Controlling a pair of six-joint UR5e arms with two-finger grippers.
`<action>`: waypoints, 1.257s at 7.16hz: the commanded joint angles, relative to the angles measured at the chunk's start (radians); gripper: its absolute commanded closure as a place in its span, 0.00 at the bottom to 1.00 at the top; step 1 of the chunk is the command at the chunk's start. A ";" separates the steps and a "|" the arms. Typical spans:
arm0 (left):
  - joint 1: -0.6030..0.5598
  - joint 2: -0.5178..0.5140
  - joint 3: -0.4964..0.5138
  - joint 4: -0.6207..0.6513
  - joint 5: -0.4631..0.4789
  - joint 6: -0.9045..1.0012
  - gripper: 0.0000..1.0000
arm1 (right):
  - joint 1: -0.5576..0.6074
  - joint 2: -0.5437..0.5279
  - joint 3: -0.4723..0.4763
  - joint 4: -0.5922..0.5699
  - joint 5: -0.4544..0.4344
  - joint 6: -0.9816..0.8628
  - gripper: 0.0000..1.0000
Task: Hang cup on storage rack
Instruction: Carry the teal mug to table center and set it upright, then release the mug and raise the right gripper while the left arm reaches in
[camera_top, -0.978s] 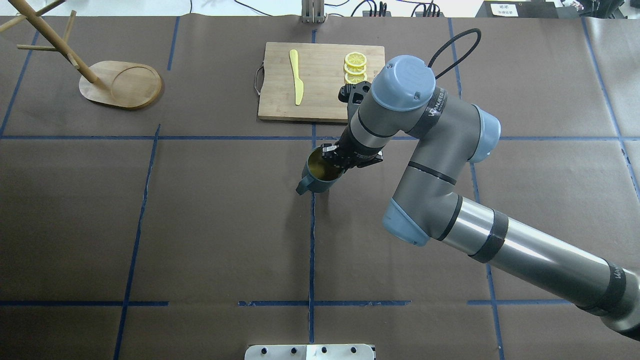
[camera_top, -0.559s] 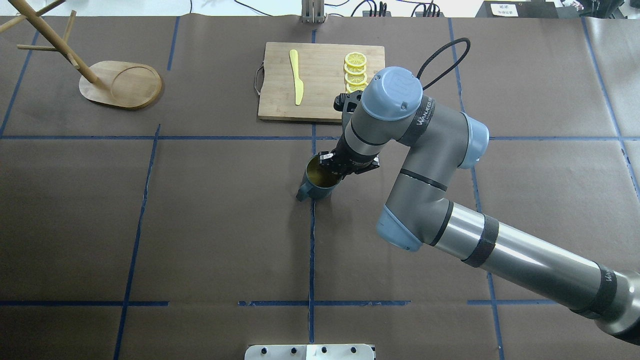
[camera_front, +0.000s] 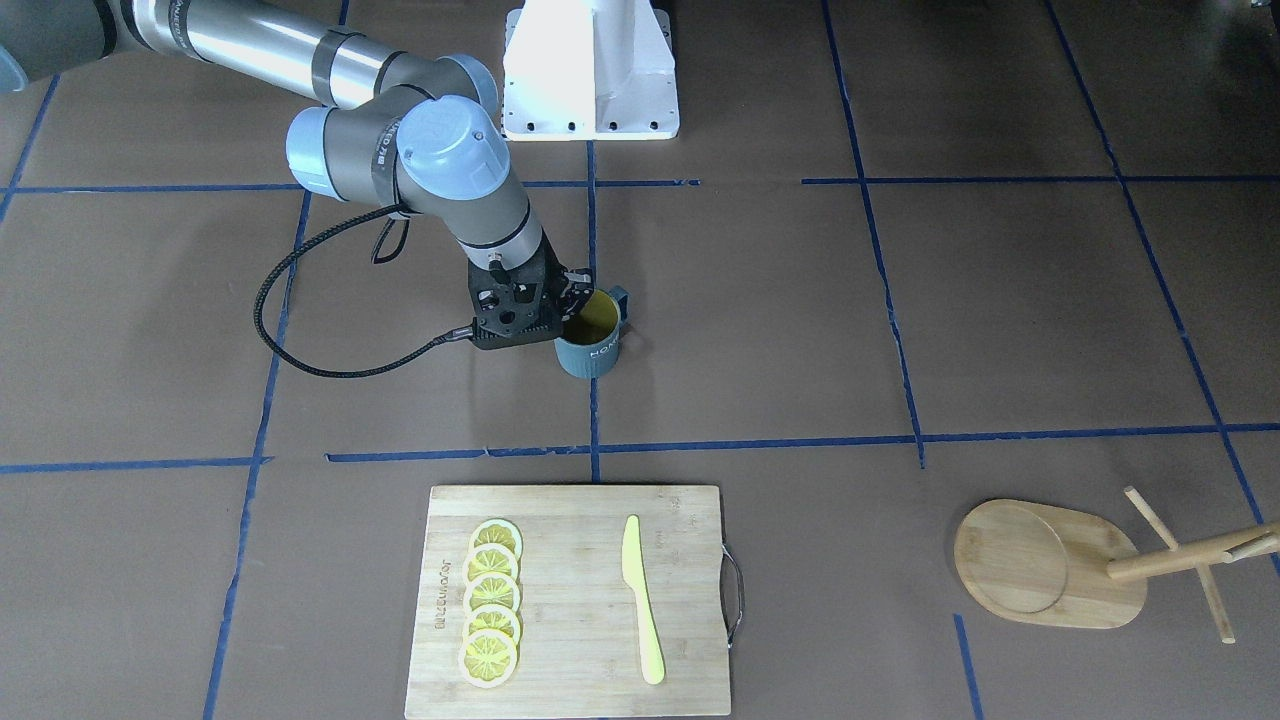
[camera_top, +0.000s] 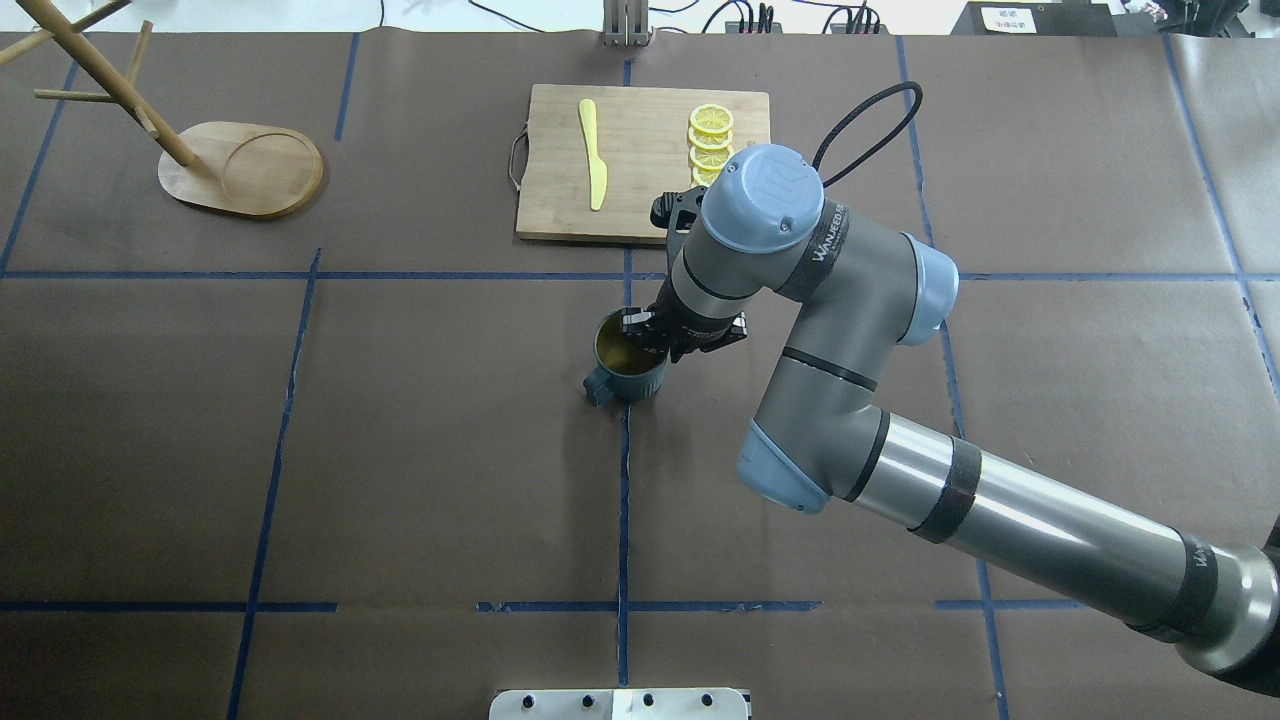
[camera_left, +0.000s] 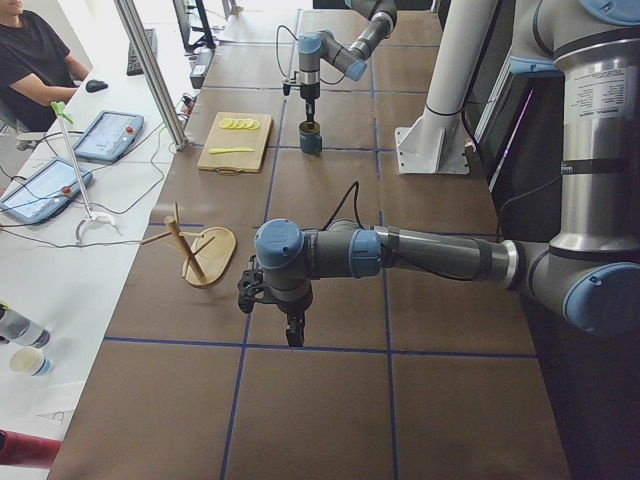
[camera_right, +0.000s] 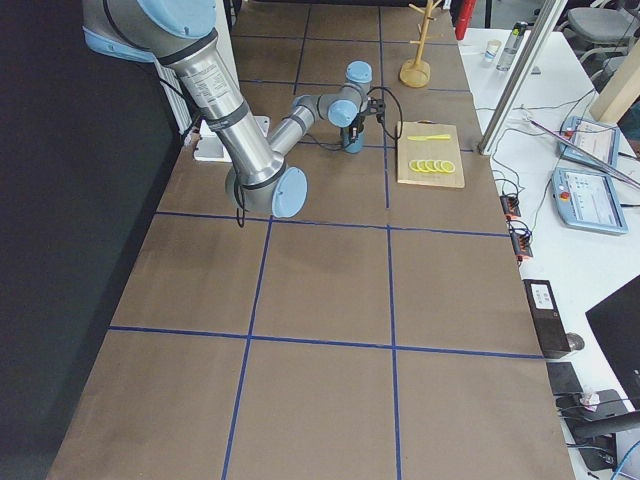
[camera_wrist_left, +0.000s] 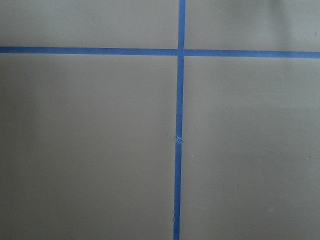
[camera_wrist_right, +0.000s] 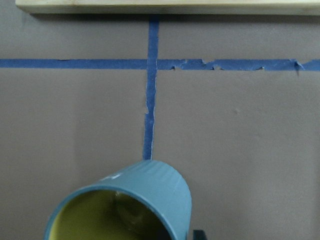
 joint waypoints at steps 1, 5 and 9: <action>0.002 0.000 -0.008 -0.002 -0.002 -0.003 0.00 | 0.021 0.006 0.022 0.000 0.008 -0.002 0.00; 0.214 -0.062 -0.182 -0.006 -0.004 -0.013 0.00 | 0.292 -0.178 0.185 -0.008 0.316 -0.008 0.00; 0.527 -0.242 -0.201 -0.189 0.001 -0.188 0.00 | 0.457 -0.388 0.294 -0.006 0.363 -0.040 0.00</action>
